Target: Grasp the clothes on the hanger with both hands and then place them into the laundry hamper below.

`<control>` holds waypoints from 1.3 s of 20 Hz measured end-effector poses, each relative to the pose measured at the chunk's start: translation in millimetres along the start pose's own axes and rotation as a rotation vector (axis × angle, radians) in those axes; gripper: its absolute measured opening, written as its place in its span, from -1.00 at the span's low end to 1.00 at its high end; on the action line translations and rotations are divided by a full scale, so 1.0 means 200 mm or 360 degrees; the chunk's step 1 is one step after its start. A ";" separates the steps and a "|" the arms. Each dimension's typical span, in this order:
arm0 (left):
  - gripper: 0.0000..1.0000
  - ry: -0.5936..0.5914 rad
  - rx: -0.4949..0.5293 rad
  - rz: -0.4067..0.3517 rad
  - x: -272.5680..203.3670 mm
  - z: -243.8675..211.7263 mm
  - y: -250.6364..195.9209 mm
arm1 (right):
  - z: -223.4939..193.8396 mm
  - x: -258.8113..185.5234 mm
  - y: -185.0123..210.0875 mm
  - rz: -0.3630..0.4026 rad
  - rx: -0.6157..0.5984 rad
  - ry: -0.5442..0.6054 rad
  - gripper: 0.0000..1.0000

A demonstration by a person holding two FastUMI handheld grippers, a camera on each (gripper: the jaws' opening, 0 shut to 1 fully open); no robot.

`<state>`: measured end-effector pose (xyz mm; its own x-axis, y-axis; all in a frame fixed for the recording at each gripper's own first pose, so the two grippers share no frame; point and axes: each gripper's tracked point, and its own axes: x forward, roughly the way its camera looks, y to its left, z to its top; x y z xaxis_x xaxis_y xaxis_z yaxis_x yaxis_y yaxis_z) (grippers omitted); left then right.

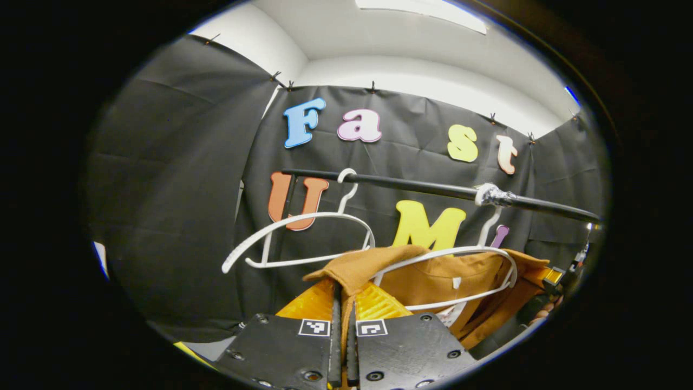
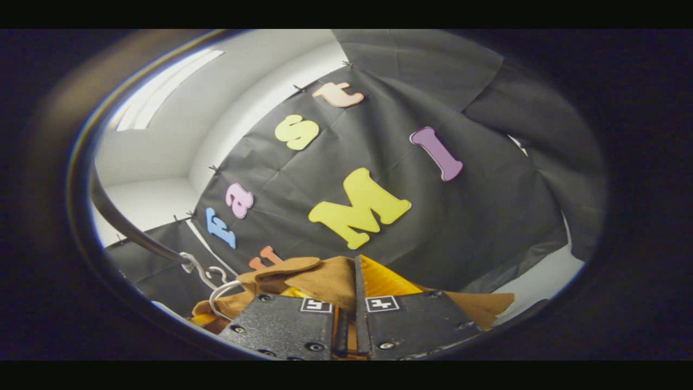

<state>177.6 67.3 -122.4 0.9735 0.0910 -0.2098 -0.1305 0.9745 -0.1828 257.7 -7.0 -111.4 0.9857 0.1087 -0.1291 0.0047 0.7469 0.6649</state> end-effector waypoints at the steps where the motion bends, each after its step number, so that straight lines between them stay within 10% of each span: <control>1: -0.93 0.0005 -0.0009 0.0004 0.00 0.01 0.01 | 0.00 0.02 0.00 0.0004 0.0006 0.0008 -0.75; 26: -0.92 0.0257 -0.0378 -0.0319 0.19 -0.04 0.14 | -0.16 0.29 -0.19 0.0053 0.0135 0.0379 -0.75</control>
<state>209.3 96.7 -143.0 0.9443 -0.1497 -0.2931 0.0018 0.8929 -0.4502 309.1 -8.1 -168.6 0.9180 0.2910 -0.2693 -0.0029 0.6840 0.7295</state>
